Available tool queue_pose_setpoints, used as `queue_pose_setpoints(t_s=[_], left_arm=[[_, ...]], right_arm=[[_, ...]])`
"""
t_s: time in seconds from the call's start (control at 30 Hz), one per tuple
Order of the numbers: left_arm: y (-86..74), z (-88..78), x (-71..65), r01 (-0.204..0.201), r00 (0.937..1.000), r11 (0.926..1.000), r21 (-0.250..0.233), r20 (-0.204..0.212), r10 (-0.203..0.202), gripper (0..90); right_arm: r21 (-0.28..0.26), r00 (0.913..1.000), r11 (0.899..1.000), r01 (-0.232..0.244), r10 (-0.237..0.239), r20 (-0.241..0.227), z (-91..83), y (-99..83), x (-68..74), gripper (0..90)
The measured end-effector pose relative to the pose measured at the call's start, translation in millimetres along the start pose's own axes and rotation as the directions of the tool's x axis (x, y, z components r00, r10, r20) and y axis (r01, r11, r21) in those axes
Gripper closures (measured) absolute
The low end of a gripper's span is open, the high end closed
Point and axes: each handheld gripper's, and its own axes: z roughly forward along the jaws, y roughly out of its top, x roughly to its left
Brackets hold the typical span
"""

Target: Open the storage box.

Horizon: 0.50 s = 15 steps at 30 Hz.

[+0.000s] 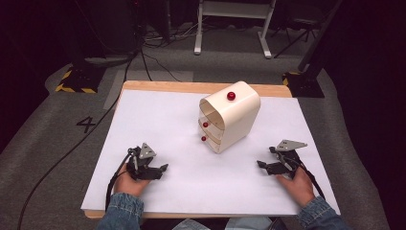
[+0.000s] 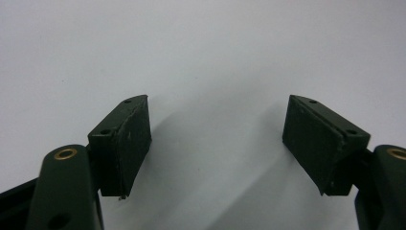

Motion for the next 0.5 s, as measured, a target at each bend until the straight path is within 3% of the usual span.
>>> queue_pose_setpoints(t_s=[0.13, 0.17, 0.33, 0.5], left_arm=[[3.8, -1.8, -3.6, 0.002, 0.9998, 0.9998, 0.022, 0.021, -0.003, 30.4], [7.1, -3.8, -6.2, -0.015, 0.9996, 0.9995, 0.028, 0.023, 0.014, 30.3], [14.9, -11.4, -11.5, -0.021, 0.9989, 0.9998, -0.005, 0.042, 0.021, 30.6], [29.3, -22.2, -19.5, -0.057, 0.9968, 0.9978, -0.034, 0.054, 0.059, 31.8]], right_arm=[[0.0, 1.0, 1.0, 0.0, 0.0, 0.0, 0.0, 0.0, 0.0, 16.2], [0.0, 1.0, 1.0, 0.0, 0.0, 0.0, 0.0, 0.0, 0.0, 16.2], [0.0, 1.0, 1.0, 0.0, 0.0, 0.0, 0.0, 0.0, 0.0, 16.2], [0.0, 1.0, 1.0, 0.0, 0.0, 0.0, 0.0, 0.0, 0.0, 16.2]])
